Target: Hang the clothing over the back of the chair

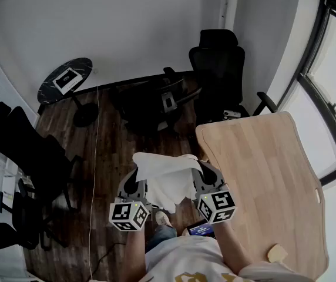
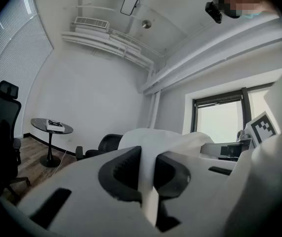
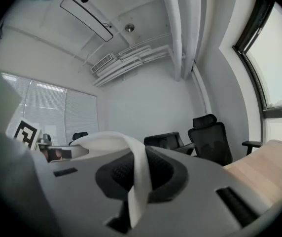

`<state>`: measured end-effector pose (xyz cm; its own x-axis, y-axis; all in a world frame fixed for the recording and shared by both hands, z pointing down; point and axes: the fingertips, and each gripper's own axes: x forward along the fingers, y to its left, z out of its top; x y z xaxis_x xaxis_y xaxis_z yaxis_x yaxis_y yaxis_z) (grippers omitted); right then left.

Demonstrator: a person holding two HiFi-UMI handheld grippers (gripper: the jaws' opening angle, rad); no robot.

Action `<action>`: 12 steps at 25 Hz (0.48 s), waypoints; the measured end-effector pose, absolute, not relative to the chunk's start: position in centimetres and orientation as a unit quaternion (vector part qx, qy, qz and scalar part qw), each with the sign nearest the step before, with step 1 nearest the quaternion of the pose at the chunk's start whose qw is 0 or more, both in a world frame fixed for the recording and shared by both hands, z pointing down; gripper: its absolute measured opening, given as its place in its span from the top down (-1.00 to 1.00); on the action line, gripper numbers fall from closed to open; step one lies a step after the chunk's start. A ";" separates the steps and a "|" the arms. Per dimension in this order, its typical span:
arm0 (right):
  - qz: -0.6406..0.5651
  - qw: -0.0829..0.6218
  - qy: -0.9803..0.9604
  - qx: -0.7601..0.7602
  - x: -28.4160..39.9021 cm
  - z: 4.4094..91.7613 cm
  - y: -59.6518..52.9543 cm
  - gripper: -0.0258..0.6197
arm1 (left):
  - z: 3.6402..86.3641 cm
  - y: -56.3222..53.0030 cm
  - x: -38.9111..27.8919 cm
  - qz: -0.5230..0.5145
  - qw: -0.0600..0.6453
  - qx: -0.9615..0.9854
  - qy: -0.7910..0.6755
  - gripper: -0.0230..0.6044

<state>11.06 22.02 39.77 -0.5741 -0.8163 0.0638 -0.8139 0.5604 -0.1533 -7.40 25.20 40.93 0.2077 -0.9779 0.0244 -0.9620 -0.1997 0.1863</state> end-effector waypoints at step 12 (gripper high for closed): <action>-0.088 0.023 0.890 -0.447 10.9 38.8 22.0 0.84 | 39.9 25.5 -7.5 -0.043 0.068 0.769 -0.634 0.83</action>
